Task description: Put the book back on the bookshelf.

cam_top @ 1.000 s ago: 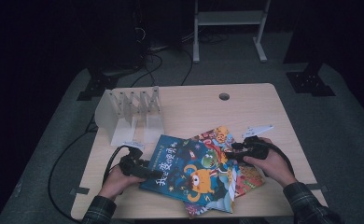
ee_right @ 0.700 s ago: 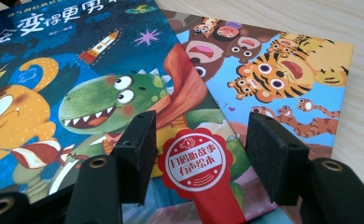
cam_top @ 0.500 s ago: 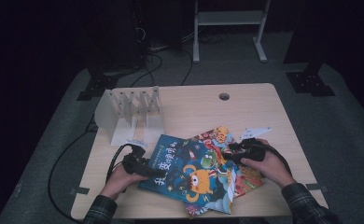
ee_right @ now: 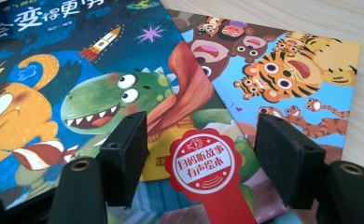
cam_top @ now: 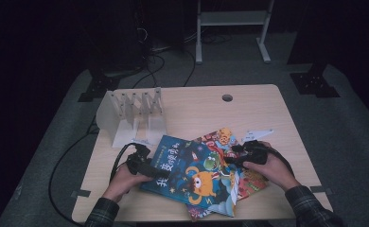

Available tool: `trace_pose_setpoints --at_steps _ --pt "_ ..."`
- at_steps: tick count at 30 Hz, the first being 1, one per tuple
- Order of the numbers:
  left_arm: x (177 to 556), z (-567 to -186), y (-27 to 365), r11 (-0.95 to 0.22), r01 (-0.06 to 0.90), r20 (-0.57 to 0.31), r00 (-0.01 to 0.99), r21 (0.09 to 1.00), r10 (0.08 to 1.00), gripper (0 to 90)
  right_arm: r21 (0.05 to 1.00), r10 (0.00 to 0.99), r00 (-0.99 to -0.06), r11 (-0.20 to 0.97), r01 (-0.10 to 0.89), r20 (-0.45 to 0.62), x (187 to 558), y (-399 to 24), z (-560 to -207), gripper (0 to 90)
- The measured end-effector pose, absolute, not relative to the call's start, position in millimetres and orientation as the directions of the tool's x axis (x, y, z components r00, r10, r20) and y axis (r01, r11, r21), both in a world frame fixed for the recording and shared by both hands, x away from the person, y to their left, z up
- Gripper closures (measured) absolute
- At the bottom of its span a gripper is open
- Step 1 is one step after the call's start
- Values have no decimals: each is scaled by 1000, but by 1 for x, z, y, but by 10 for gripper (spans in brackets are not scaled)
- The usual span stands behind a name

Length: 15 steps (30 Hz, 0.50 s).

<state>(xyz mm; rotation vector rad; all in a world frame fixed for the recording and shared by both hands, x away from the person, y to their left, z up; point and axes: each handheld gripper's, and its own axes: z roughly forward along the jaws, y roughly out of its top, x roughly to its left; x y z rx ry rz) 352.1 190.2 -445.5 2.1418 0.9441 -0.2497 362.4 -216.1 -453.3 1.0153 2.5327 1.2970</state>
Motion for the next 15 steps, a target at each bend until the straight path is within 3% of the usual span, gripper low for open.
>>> trace_pose_setpoints --at_steps 15 --pt "346 -408 194 -385 656 -420 732 649 537 15 747 558 -774 368 554 299 360 -215 -453 313"
